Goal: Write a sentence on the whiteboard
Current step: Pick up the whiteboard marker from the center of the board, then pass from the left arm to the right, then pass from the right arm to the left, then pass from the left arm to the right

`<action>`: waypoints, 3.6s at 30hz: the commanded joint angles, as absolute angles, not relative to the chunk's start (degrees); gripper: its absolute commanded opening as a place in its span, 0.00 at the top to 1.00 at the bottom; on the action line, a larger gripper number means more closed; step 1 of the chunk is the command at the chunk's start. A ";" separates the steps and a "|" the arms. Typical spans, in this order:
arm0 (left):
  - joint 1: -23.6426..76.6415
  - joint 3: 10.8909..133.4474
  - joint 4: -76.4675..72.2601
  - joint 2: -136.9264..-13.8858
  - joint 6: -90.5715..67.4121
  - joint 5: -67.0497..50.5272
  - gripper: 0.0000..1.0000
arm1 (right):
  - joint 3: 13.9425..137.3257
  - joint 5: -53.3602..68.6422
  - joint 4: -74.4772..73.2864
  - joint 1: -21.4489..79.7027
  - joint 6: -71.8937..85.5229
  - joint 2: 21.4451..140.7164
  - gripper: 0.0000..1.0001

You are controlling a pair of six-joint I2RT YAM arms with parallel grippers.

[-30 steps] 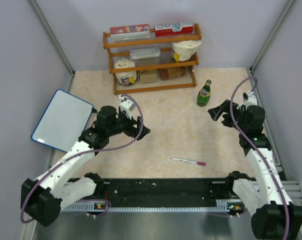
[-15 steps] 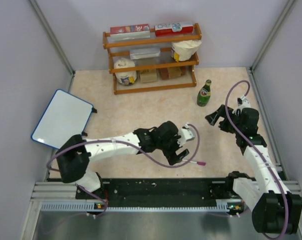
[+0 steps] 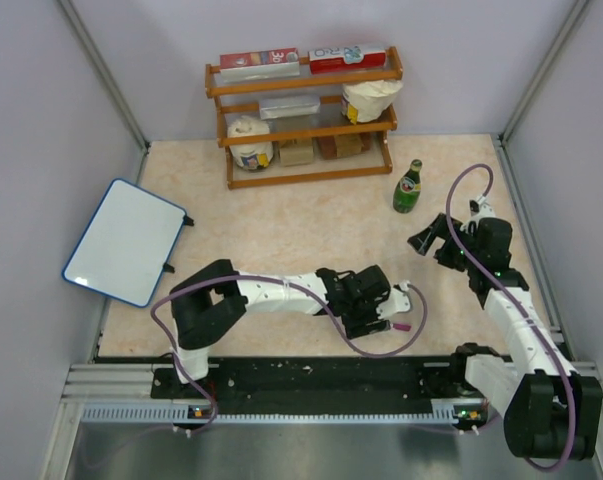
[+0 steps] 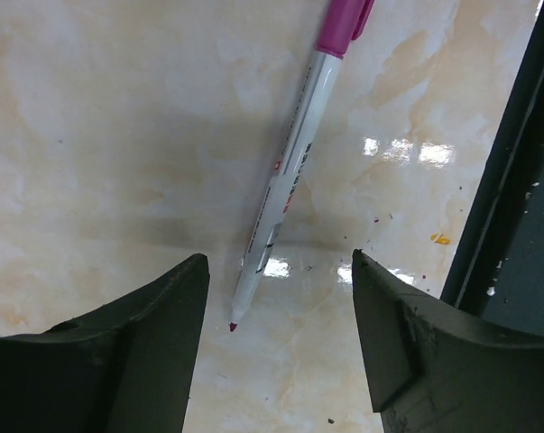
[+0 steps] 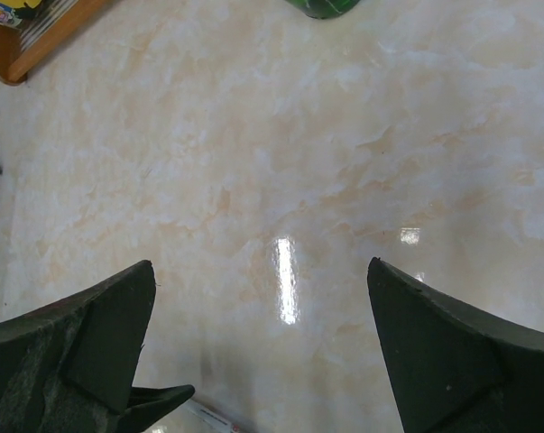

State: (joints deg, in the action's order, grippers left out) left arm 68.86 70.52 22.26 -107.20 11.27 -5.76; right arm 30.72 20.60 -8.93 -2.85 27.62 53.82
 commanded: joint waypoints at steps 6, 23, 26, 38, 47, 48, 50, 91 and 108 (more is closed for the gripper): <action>69.08 71.10 21.88 -111.35 13.71 -2.81 0.51 | 30.67 20.57 -5.71 -3.34 27.25 55.02 0.01; 64.18 60.49 14.25 -102.33 6.69 -4.19 1.00 | 32.52 21.70 -7.03 -3.34 25.84 54.41 0.01; 57.51 55.30 10.03 -94.33 1.51 -12.80 1.00 | 33.04 24.77 -6.07 -3.25 25.58 53.53 0.01; 35.78 50.10 6.25 -73.23 -12.30 -37.86 1.00 | 38.49 31.37 8.77 19.57 31.45 57.03 0.05; 32.78 49.04 -3.07 -67.77 -22.23 -44.74 1.00 | 42.45 28.65 24.77 31.90 42.00 66.26 0.28; 32.78 48.96 -3.77 -67.59 -22.76 -44.82 1.00 | 42.63 29.09 26.18 32.17 42.71 66.97 0.32; 32.70 48.87 -4.57 -67.59 -23.29 -45.09 1.00 | 43.24 29.53 27.33 32.78 43.42 68.02 0.41; 34.28 53.61 5.01 -67.06 -17.41 -43.85 1.00 | 49.57 33.39 9.23 30.42 36.12 61.44 0.01; 34.19 54.93 2.37 -63.55 -18.55 -55.11 1.00 | 53.88 47.98 17.04 32.70 38.58 65.30 0.46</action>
